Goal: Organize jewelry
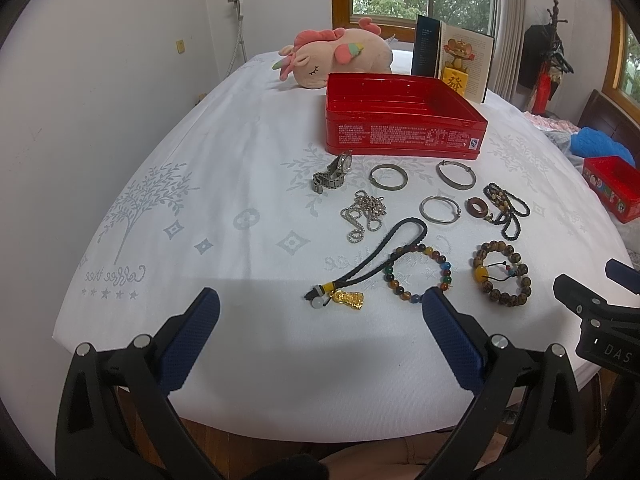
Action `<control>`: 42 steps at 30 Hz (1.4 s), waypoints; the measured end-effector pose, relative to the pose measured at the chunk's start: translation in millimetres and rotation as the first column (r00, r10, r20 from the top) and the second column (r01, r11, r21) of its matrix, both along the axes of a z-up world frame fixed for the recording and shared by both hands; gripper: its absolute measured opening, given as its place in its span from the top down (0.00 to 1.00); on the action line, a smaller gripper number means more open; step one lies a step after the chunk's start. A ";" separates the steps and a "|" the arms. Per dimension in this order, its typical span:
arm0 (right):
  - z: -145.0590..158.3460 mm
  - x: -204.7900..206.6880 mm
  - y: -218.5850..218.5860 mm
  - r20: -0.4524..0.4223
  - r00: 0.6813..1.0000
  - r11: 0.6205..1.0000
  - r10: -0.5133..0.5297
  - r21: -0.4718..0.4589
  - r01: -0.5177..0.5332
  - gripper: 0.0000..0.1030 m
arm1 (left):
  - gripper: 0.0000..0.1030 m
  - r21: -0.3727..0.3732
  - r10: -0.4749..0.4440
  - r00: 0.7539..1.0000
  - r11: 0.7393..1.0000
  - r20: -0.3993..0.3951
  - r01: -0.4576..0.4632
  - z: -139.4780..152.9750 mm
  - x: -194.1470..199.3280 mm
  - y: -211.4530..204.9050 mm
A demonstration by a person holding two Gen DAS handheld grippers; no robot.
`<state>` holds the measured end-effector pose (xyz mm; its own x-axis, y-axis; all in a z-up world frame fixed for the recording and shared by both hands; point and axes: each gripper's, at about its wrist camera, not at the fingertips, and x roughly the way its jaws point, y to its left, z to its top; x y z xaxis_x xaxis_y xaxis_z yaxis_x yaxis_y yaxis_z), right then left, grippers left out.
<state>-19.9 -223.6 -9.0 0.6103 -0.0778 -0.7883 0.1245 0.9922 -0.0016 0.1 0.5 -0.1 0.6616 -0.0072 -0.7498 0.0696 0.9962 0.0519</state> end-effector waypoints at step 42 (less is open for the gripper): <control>-4.8 68.3 -56.2 -0.022 0.994 0.982 0.111 0.155 -0.107 0.04 | 0.04 -0.087 -0.089 0.988 0.993 -0.124 0.078 -15.2 127.8 21.3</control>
